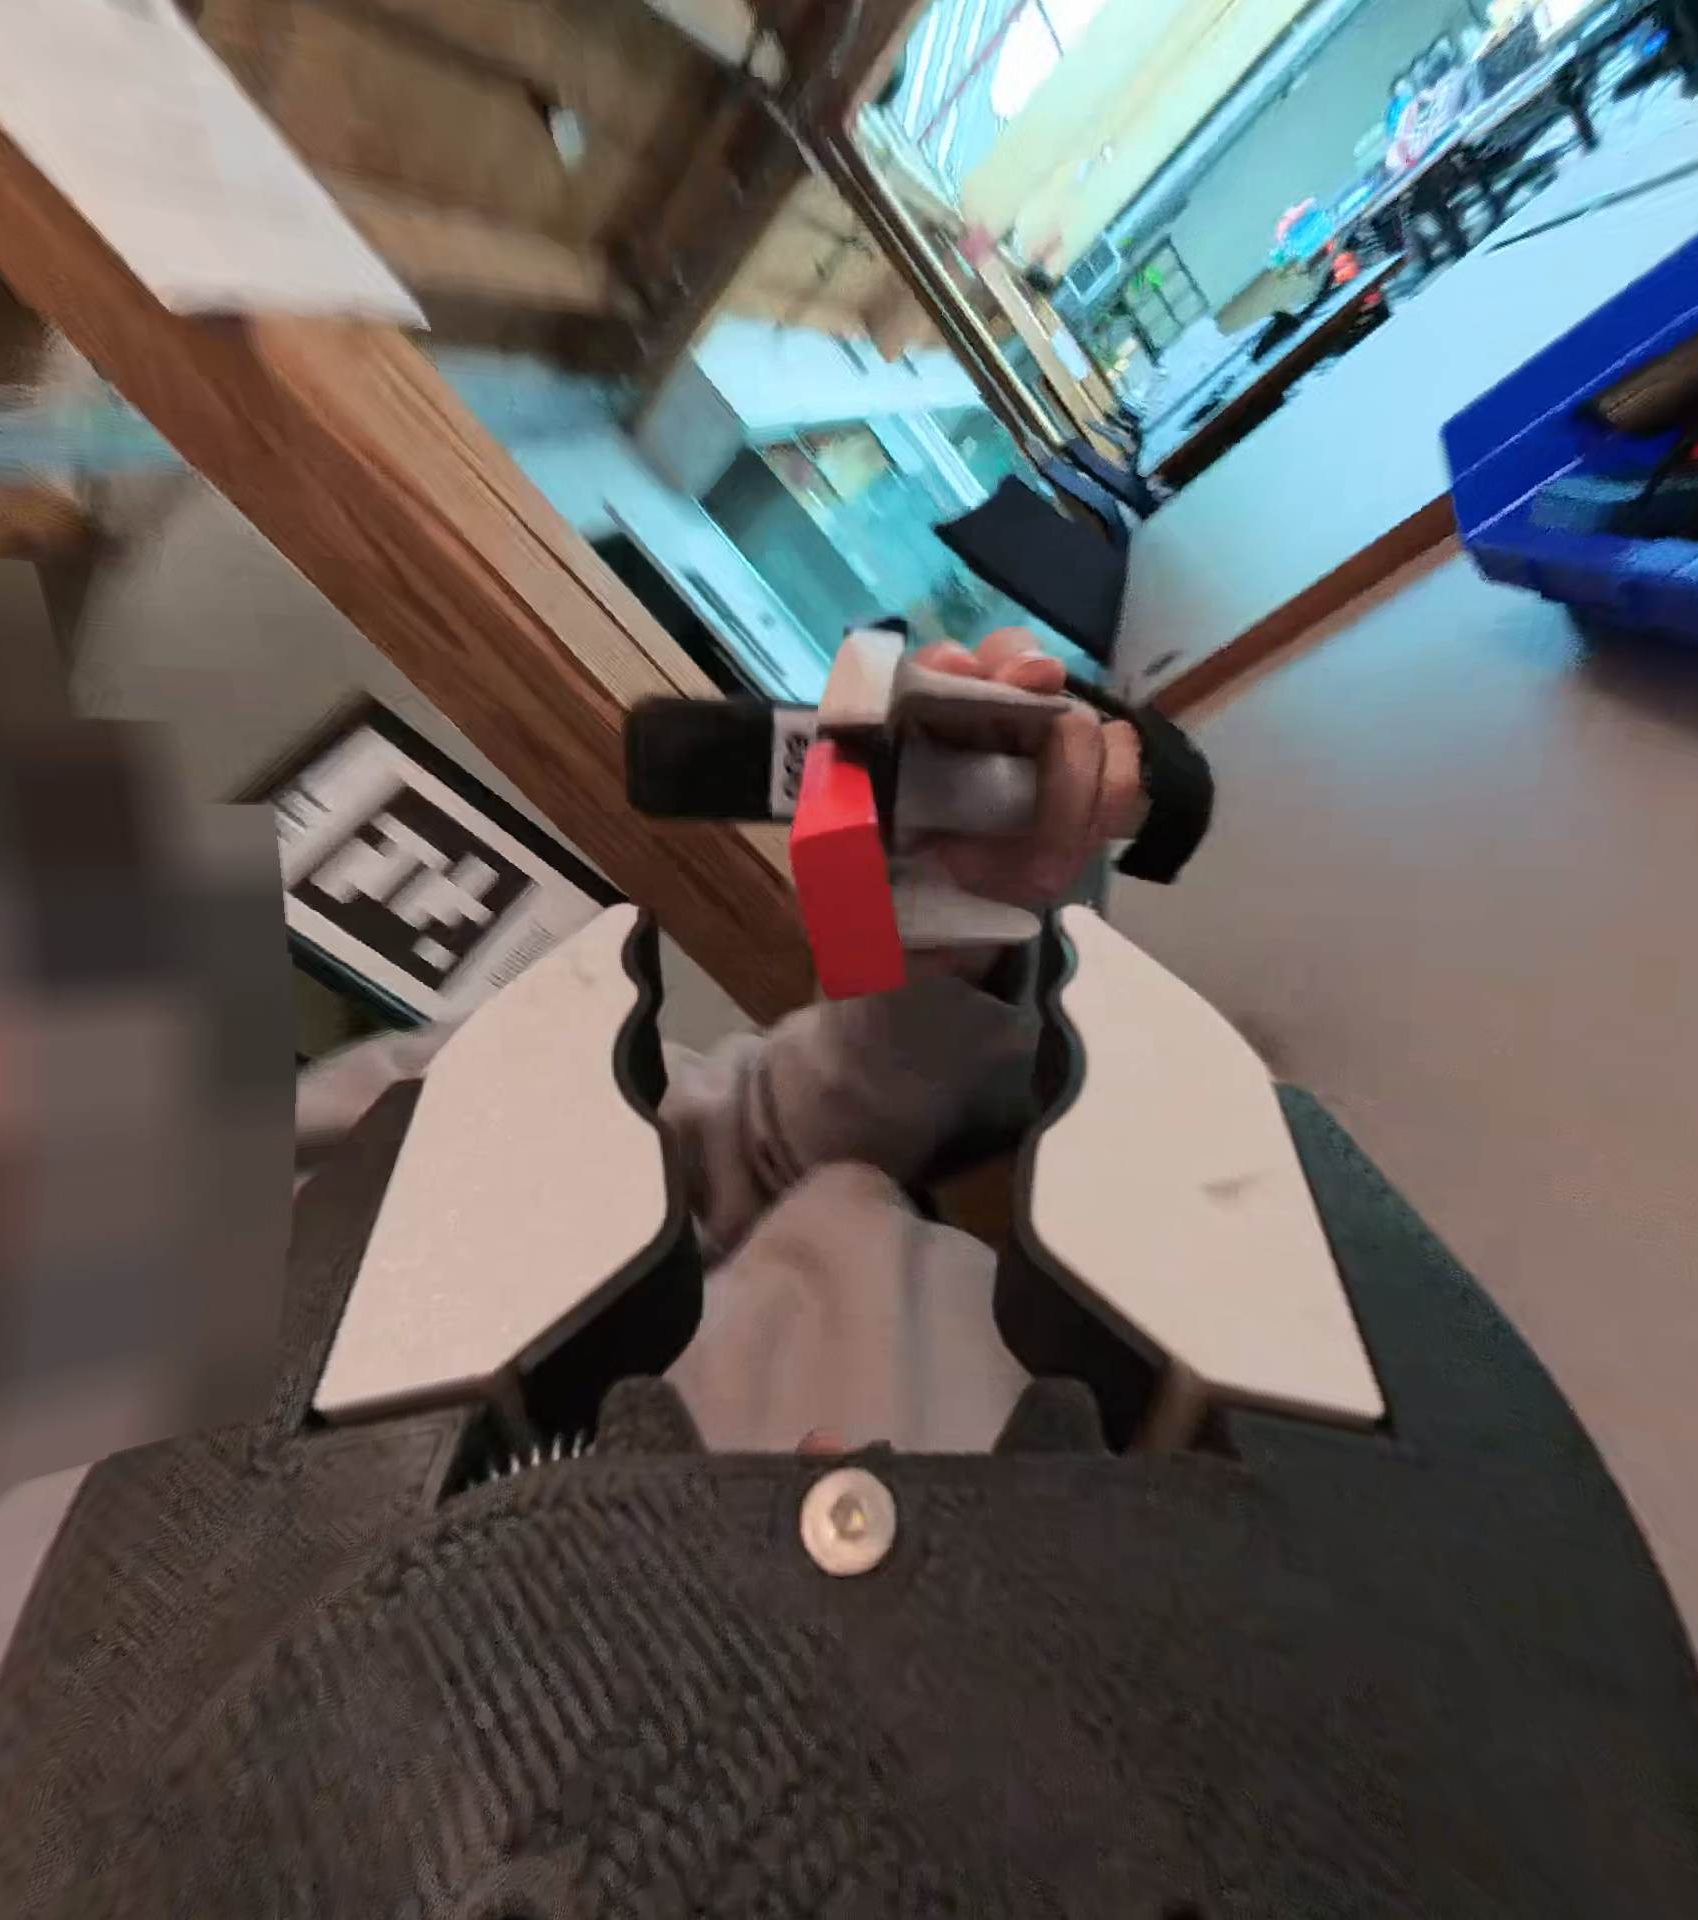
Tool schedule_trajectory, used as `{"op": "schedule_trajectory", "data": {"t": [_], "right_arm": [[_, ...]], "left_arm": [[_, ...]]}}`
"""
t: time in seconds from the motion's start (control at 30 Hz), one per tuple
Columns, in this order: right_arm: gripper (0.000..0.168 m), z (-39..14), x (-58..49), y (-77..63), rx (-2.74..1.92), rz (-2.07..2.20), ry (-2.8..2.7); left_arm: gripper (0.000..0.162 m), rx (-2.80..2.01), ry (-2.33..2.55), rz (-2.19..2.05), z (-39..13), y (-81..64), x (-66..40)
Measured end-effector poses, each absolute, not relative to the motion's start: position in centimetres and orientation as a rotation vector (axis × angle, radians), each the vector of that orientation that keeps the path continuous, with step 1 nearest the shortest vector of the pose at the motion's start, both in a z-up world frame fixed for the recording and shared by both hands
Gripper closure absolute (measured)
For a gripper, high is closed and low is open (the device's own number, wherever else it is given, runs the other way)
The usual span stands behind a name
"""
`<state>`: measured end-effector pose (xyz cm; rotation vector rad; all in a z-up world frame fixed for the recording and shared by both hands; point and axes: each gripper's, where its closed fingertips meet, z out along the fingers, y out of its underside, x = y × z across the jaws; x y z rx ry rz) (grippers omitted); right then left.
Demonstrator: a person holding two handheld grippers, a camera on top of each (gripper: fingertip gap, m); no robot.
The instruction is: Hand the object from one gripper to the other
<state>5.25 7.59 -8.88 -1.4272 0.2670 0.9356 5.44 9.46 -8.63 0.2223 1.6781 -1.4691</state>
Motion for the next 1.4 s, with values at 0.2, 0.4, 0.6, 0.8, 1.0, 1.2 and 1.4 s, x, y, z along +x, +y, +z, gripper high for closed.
{"op": "schedule_trajectory", "data": {"t": [0.2,0.4,0.6,0.8,1.0,1.2,1.4], "right_arm": [[0.107,-10.0,4.3,8.5,-1.379,1.201,0.324],[0.125,-9.9,4.8,7.8,-1.327,1.283,0.323],[0.114,-10.4,5.2,7.3,-1.397,1.253,0.347],[0.131,-12.1,5.9,7.0,-1.469,1.198,0.343],[0.132,-12.7,6.4,7.3,-1.534,1.093,0.311],[0.133,-11.1,7.5,7.1,-1.510,0.859,0.248],[0.133,-8.9,11.2,5.8,-1.519,0.254,0.196]], "left_arm": [[0.122,0.301,1.584,-1.167,-8.6,9.7,6.3],[0.122,0.446,1.577,-0.924,-9.7,8.5,6.0],[0.122,0.581,1.524,-0.645,-10.7,7.6,6.0],[0.122,0.688,1.474,-0.422,-11.7,6.5,6.2],[0.121,0.647,1.465,-0.353,-12.1,8.0,7.7],[0.113,0.375,1.518,-0.631,-11.0,9.2,8.7],[0.100,-0.245,1.887,-1.321,-11.5,9.9,9.3]]}}
